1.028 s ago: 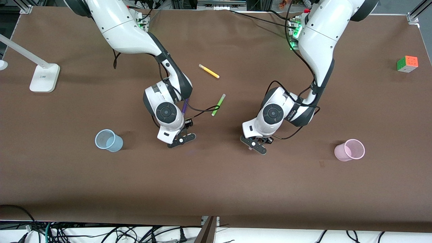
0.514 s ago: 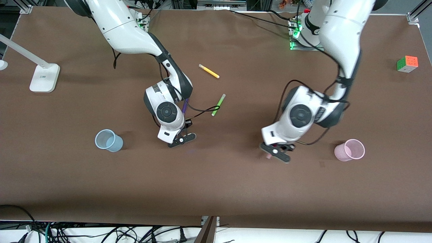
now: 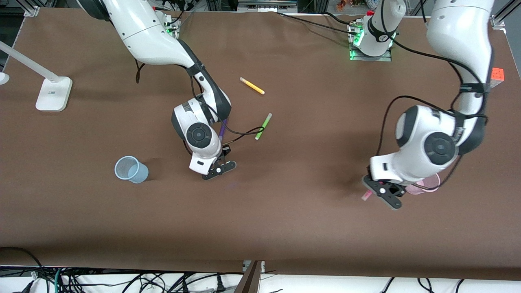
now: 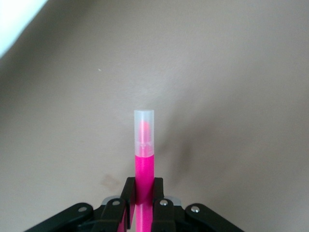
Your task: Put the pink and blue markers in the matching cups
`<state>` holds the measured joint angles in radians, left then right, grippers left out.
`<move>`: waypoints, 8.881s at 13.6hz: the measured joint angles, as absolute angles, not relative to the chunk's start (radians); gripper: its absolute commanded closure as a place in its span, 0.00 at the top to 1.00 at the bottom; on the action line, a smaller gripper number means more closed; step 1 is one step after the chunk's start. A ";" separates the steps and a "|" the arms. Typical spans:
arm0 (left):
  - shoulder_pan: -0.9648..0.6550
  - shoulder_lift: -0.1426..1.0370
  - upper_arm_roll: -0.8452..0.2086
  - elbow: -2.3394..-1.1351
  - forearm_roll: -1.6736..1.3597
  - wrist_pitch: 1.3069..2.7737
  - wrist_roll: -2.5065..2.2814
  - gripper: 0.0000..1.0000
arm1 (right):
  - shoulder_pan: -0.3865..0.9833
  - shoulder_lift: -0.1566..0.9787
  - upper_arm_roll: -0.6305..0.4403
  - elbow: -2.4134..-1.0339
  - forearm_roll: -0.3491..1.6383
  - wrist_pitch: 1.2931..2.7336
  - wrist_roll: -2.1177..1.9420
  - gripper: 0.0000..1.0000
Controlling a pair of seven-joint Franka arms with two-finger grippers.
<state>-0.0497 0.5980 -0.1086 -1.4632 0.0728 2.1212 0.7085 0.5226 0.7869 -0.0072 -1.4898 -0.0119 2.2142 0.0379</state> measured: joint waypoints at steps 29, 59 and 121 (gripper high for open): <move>0.485 0.780 -0.113 -1.441 -0.797 1.818 2.013 0.09 | 0.139 0.604 -0.017 -1.306 0.301 1.815 -1.307 0.13; -0.115 0.274 -0.148 -1.340 0.124 1.511 -0.004 1.00 | -0.070 0.672 -0.014 -1.413 0.602 1.663 -1.805 1.00; 0.002 0.105 -0.145 -1.553 0.035 1.591 -0.022 1.00 | 0.010 0.036 0.004 -1.568 0.003 1.463 0.043 1.00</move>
<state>0.0023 0.1046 -0.1451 -1.5527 0.0353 1.5914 -0.0218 0.0103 0.0360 0.0040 -1.5681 0.0032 1.4626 0.0431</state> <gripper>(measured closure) 0.000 0.000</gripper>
